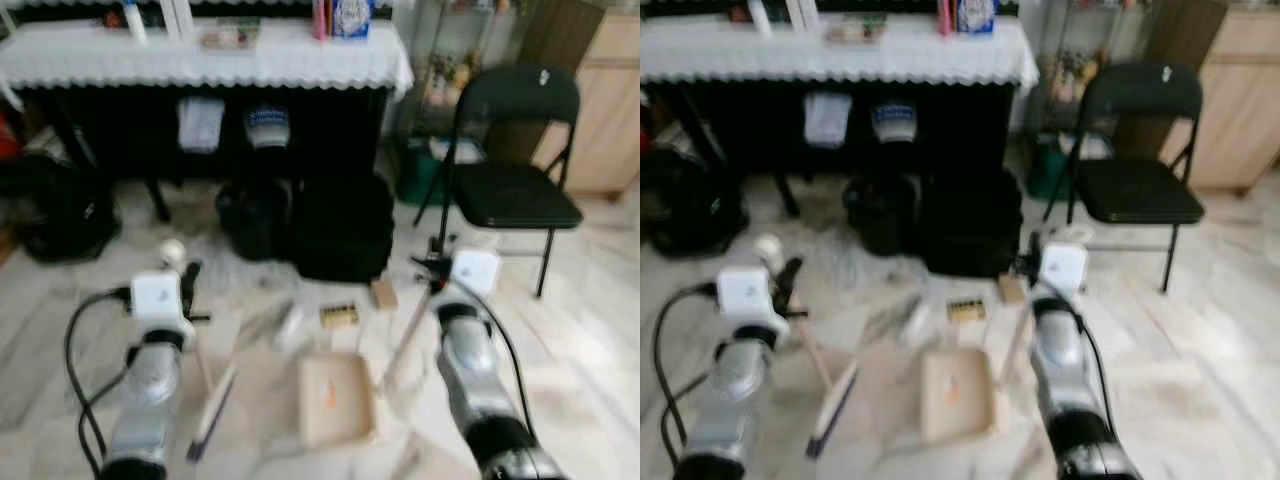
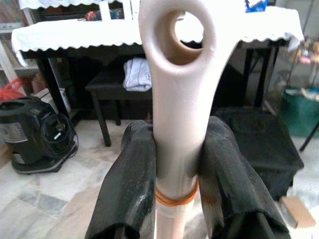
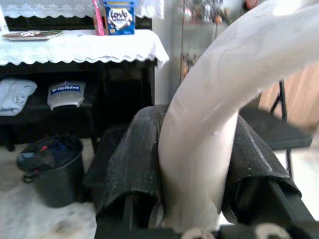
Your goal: Sweep floor
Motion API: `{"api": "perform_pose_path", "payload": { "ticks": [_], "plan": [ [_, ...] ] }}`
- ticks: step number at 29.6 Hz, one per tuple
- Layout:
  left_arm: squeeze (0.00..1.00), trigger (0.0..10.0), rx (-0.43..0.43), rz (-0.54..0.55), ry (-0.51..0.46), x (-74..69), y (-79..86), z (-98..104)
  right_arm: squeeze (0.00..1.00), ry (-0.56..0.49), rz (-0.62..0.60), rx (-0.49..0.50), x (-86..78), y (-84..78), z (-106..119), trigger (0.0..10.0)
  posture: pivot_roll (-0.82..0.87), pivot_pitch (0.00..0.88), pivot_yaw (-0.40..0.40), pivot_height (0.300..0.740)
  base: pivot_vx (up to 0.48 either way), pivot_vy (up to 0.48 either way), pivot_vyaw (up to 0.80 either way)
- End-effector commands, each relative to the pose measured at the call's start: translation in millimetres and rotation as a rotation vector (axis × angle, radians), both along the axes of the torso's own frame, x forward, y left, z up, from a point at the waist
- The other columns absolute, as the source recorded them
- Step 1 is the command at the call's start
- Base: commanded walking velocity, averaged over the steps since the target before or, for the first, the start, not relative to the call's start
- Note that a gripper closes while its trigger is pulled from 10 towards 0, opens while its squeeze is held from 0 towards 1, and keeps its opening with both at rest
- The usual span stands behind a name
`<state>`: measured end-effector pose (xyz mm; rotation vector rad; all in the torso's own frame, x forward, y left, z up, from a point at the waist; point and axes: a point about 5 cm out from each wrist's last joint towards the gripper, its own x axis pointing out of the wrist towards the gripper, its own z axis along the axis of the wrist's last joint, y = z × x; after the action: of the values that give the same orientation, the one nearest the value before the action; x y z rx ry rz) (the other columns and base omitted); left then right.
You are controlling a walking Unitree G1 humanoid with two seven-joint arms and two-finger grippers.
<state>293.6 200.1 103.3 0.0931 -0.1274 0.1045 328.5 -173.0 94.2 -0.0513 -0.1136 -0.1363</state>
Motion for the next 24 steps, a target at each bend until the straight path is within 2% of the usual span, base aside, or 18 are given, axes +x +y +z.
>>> {"api": "perform_pose_path", "payload": {
  "ticks": [1, 10, 17, 24],
  "plan": [
    [0.00, 10.0, 0.014, 0.010, -0.050, 1.2, 4.3, 10.4, 0.00, -0.051, 0.022, 0.007, 5.9, 8.6, 12.8, 10.0, 0.04, 0.014, -0.034, 0.740, 0.345, 0.000, 0.00],
    [0.00, 10.0, 0.015, 0.020, -0.050, 0.9, 6.9, 10.6, 0.00, -0.068, 0.054, -0.021, 5.0, 13.1, 14.6, 10.0, 0.04, 0.027, -0.033, 0.740, 0.347, 0.000, 0.00],
    [0.00, 10.0, 0.016, 0.023, -0.051, 1.3, 7.6, 11.1, 0.00, -0.064, 0.073, -0.042, 5.1, 16.2, 14.5, 10.0, 0.04, 0.031, -0.032, 0.740, 0.348, 0.000, 0.77],
    [0.00, 10.0, 0.016, 0.024, -0.051, 1.6, 7.6, 11.2, 0.00, -0.055, 0.080, -0.027, 5.5, 16.8, 13.6, 10.0, 0.04, 0.034, -0.032, 0.740, 0.347, 0.000, 0.00]
  ]
}}
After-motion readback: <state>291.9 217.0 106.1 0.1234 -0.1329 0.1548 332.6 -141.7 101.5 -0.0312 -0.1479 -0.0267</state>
